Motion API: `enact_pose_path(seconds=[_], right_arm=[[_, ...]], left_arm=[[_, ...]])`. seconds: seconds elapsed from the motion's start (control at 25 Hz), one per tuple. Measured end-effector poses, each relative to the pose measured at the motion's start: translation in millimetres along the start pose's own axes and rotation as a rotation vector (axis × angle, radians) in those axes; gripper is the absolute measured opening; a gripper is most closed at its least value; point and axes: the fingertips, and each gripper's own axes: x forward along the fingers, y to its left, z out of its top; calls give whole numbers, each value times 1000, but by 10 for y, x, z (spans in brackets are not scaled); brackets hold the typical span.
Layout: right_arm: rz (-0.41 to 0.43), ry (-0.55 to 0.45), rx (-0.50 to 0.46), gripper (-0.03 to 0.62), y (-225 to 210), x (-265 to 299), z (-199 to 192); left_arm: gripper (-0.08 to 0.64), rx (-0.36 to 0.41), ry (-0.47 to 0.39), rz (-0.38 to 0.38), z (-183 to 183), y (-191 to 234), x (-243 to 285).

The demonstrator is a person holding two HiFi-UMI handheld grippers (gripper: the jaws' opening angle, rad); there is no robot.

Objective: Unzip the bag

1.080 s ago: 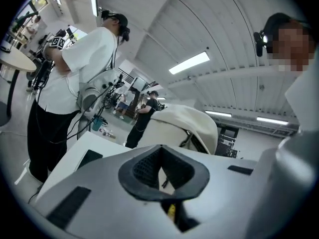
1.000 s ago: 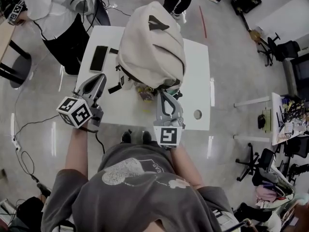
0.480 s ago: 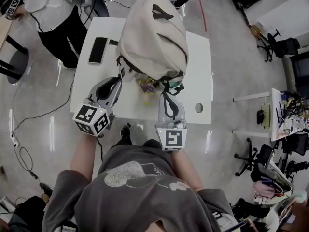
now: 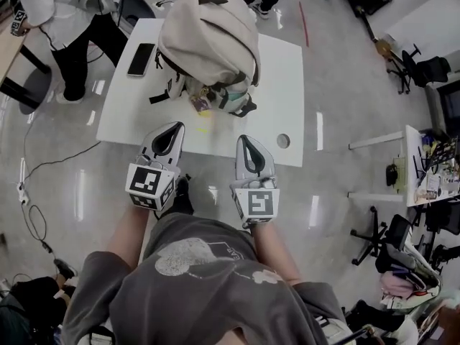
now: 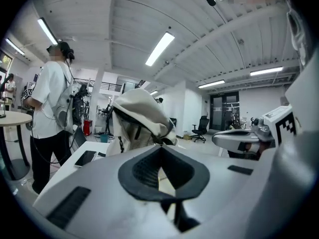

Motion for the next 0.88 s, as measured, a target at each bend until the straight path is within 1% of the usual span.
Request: enact_pose_path(seconds=[0.16, 0.36, 0.52, 0.68, 0.8, 0.88], right_arm=[[45, -24, 12, -2, -39, -552, -131], [41, -11, 28, -2, -138, -1234, -276], [47, 10, 42, -2, -117, -1733, -421], [78, 40, 47, -2, -5, -2157, -643], [110, 68, 45, -2, 100, -2357, -774], [133, 78, 42, -2, 186, -2429, -820]], left_arm=[[6, 9, 23, -36, -183, -631, -171], [6, 29, 34, -63, -280, -1371, -456], [6, 10, 48, -55, -425, -1796, -772], [6, -17, 66, -48, -651, -2192, -1098], [6, -9, 89, -52, -781, -2465, -1299], [6, -10, 107, -49, -857, -2565, -1421]])
